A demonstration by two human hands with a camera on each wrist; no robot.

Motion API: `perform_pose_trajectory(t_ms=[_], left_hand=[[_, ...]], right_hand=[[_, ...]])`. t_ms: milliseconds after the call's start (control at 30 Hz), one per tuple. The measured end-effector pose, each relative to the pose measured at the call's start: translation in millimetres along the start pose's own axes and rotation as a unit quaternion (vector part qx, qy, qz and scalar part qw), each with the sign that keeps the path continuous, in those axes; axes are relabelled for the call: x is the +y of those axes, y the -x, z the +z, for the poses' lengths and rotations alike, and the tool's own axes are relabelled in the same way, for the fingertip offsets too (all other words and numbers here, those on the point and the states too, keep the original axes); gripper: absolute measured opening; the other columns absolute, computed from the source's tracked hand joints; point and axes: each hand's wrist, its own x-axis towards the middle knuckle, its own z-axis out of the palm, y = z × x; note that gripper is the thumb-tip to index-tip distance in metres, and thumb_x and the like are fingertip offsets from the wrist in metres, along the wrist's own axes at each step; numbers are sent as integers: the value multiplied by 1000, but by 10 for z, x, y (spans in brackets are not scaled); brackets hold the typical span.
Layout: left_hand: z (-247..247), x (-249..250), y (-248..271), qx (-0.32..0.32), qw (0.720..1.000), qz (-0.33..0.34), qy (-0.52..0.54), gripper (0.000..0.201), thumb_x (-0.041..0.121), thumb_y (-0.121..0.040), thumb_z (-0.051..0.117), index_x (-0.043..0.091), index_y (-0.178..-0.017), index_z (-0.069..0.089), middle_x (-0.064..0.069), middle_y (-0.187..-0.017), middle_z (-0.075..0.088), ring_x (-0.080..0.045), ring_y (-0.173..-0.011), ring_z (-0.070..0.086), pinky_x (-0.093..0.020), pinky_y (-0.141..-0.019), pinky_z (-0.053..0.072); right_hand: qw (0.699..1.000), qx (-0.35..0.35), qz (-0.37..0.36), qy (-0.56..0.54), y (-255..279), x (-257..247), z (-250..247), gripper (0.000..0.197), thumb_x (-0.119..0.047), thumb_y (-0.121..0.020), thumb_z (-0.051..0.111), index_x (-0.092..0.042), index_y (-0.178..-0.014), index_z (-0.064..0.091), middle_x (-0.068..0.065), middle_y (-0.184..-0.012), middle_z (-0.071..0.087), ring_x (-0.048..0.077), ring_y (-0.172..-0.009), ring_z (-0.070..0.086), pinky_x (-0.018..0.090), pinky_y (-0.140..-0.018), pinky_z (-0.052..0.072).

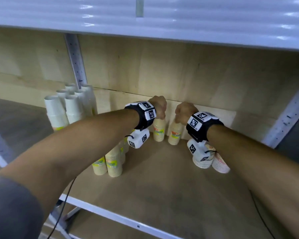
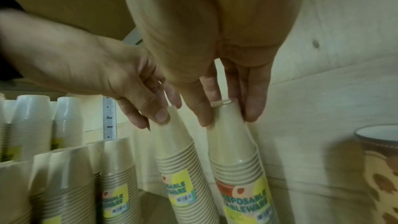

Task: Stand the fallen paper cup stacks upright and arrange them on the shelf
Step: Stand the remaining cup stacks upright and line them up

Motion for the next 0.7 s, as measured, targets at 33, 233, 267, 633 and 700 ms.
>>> perform_pose_trajectory(t_ms=[33,233,267,633,700], left_hand=[[19,-6,-47,4,1000,-3,1,30,9,-82,73,-2,-110,69,-7,-92,55,-20,-80,54,-28,-66,45],[129,-54,-274,19,999,-34,6,33,10,-82,73,3,-115,68,-8,-104,63,-22,-91,62,-29,-74,51],[152,-60,-302,20,999,-37,6,34,11,-83,72,4,-116,67,-8,-111,65,-24,-98,64,-31,-77,53],[260,-121,-515,23,998,-49,36,26,10,-85,69,4,-111,70,-12,-113,68,-27,-100,67,-30,-74,53],[258,-135,-545,29,997,-53,42,26,10,-86,69,4,-111,71,-12,-112,69,-27,-101,67,-29,-71,51]], right_hand=[[1000,4,3,-4,-36,13,19,28,-5,-83,68,0,-111,70,13,-117,66,27,-104,65,26,-80,51],[1000,16,15,-13,-227,37,133,27,-4,-86,62,0,-112,68,15,-121,62,29,-107,62,29,-84,51],[1000,15,16,-12,-250,37,160,27,-5,-88,62,0,-113,67,15,-122,61,30,-110,61,30,-86,51],[999,30,3,-17,-493,-21,332,18,-7,-84,61,-3,-97,73,15,-106,69,31,-94,66,30,-72,51],[999,28,-1,-16,-525,-21,343,20,-9,-85,63,-2,-101,73,15,-109,68,32,-98,65,32,-78,53]])
